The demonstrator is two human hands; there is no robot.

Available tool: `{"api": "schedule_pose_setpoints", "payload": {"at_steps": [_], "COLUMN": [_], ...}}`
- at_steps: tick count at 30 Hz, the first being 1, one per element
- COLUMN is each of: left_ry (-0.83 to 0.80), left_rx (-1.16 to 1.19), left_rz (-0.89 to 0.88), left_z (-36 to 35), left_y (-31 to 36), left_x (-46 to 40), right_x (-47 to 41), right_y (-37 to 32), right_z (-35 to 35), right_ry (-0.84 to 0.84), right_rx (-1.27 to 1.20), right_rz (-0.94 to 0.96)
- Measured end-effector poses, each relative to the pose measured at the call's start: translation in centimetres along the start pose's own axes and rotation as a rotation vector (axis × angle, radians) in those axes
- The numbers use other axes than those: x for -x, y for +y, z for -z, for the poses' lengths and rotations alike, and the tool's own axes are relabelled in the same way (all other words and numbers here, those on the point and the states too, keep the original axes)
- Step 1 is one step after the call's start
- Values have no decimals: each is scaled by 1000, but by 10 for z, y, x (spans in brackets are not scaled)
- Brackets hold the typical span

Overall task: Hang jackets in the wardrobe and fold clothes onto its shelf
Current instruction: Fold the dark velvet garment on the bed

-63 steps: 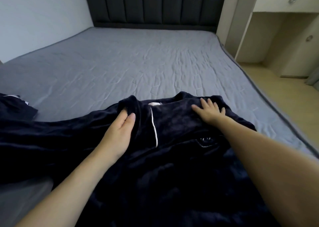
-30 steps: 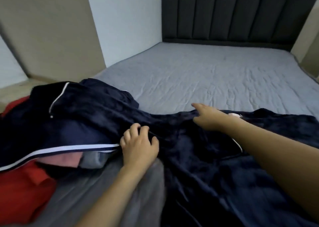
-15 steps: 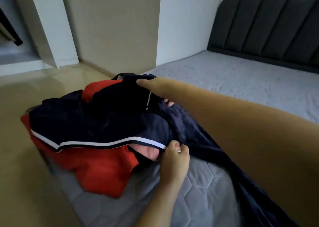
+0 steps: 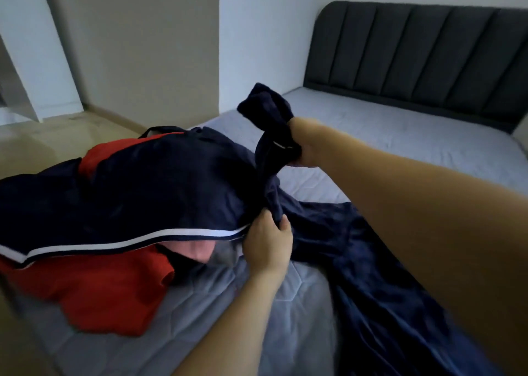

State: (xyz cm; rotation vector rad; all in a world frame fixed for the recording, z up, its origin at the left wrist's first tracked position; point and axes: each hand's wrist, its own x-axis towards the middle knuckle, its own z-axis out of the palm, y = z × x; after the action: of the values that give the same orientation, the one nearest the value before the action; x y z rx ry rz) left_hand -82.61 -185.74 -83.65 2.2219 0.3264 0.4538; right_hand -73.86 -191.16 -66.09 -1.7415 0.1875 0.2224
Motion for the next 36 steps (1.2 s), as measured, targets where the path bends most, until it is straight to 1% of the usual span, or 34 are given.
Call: {"api": "schedule_pose_setpoints", "payload": {"at_steps": [2,4,6,10,11,12,14,15,16,17,18,20,21,22,23,24,25,27,28,29,30,33,36], "left_ry": [60,67,23,-136,-206,-320,-691,-824,-837,-763,-663,-538,-499,-473,-465,-490,-548,-679,-721,-729,-711,-634,-642], "left_rx": [-136,-164,-125,-103,-102,-104,-187,-268,-307,-276,-189,-45,-35,-81,-172,-294,-397,-519,-562,-594,-614,-681,-732], "left_rz": [-135,-265,-366,-492,-531,-571,-619,-658,-698,-705,-657,-478,-425,-404,-409,-434,-471,-552,-587,-596,-572,-454,-337], "left_z": [-13,-34,-59,-118,-134,-150,-179,-192,-203,-209,-214,-221,-223,-226,-230,-235,-241,-254,-259,-261,-260,-253,-245], "left_y": [21,49,85,154,167,177,191,193,193,192,191,188,189,191,194,195,196,185,173,159,145,132,134], "left_x": [5,13,26,61,72,85,112,124,132,134,132,115,103,90,79,73,71,81,88,93,95,85,76], "right_x": [7,17,33,71,80,90,109,117,123,128,129,119,112,105,97,91,91,95,98,101,103,102,101], "right_y": [8,20,32,71,89,110,160,188,215,239,257,278,283,288,294,300,307,326,336,343,347,335,304], "right_z": [68,139,211,353,388,419,474,497,516,529,538,544,543,543,544,545,545,546,547,546,545,545,540], "right_ry": [78,142,199,312,353,401,543,641,727,776,786,731,720,747,816,894,939,949,944,942,933,911,788], "right_rx": [-164,-284,-365,-509,-556,-586,-594,-574,-539,-494,-451,-362,-301,-227,-144,-44,64,224,261,279,310,450,654], "right_rz": [-26,-59,-74,-62,-70,-93,-189,-249,-314,-371,-404,-390,-362,-324,-286,-266,-275,-329,-354,-369,-371,-274,-250]}}
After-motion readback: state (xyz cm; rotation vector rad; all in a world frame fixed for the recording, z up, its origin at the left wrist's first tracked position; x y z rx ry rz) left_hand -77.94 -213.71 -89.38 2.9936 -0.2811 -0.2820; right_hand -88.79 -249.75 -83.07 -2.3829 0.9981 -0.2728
